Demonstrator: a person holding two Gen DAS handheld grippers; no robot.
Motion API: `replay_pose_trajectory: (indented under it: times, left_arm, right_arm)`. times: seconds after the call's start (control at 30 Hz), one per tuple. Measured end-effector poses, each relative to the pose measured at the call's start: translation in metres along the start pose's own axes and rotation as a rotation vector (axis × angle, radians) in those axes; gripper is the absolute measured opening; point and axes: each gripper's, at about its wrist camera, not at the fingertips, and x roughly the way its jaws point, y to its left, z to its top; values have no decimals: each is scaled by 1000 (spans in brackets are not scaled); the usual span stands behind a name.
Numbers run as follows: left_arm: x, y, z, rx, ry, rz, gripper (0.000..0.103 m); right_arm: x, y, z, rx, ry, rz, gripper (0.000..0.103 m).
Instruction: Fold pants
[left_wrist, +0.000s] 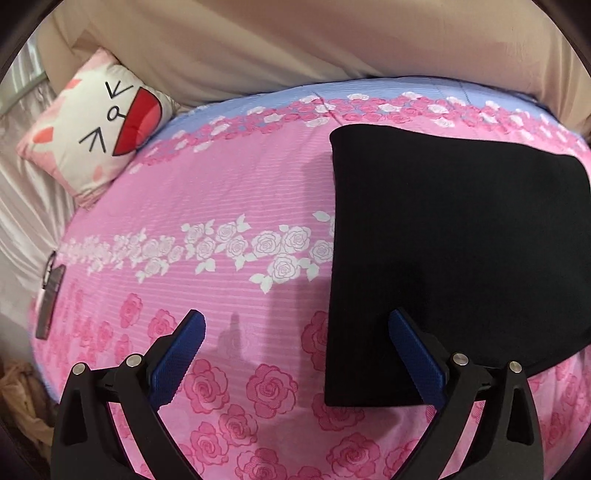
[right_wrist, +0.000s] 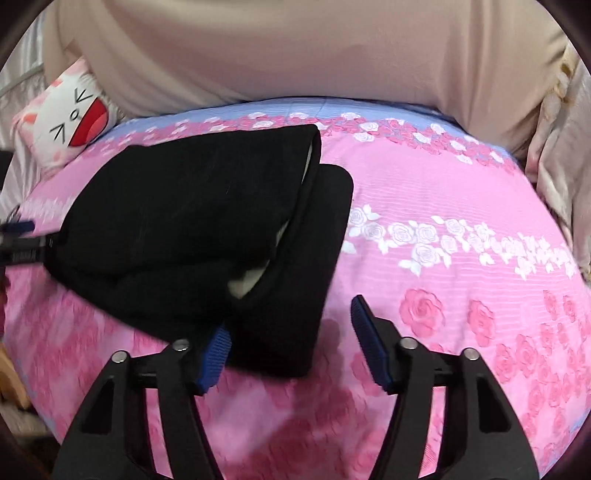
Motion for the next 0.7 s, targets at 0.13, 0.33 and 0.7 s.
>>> replay_pose_trajectory:
  times: [0.13, 0.33, 0.7]
  left_arm:
    - [1, 1, 0, -5, 4, 1, 98]
    - [2, 3, 0, -5, 10, -28, 98]
    - [-4, 57, -8, -221, 83, -444, 98]
  right_arm:
    - [-1, 6, 6, 31, -16, 19, 34]
    - [-32, -33, 5, 220, -47, 101, 21]
    - [-45, -75, -24, 396, -21, 329, 78]
